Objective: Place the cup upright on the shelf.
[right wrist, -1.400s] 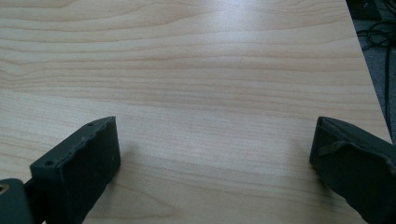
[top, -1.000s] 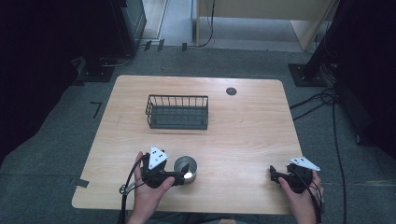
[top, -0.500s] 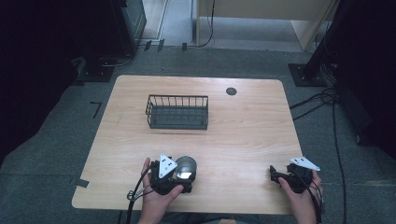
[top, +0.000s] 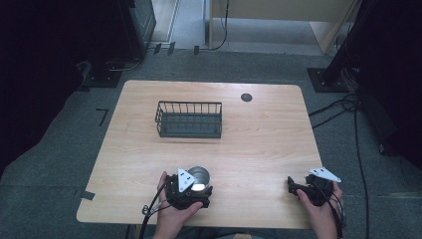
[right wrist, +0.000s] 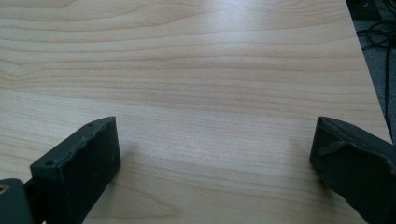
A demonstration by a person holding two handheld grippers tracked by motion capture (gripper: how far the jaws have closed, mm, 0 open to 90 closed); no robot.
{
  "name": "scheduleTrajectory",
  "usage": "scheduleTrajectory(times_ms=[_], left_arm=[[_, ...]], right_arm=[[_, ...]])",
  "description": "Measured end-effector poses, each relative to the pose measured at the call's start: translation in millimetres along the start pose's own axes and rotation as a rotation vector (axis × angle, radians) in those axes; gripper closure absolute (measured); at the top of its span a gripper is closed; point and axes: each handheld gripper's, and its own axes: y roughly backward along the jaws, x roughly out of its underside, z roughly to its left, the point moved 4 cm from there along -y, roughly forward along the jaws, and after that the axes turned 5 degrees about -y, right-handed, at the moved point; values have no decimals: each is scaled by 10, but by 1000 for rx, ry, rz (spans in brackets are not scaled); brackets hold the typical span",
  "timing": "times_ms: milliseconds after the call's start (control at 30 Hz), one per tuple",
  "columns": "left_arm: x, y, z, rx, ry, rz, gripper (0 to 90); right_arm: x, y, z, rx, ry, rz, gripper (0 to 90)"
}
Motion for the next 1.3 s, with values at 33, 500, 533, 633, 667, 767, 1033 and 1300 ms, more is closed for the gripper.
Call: scheduleTrajectory(times_ms=[33,500,533,633,667,767,1033,1300], left_arm=[[7,-12,-5,-1,-1,4,0],[7,-63,35,-68,-14,-4,186],[-1,-65,56,-71,-8,-5,186],[-35,-53,117,-75,-1,-8,187],[-51,-48,131,-77,1,-10,187],[-105,-38,181,-76,6,-20,187],[-253,-48,335,-79,17,-34,188],[-444,-71,502,-83,31,-56,188]], right_arm=[[0,0,0,0,-1,0,10],[0,0,0,0,-1,0,10],[0,0,0,0,0,0,10],[0,0,0,0,-1,0,10],[0,0,0,0,0,0,10],[0,0,0,0,-1,0,10],[-1,0,-1,0,1,-1,10],[-1,0,0,-1,0,-1,10]])
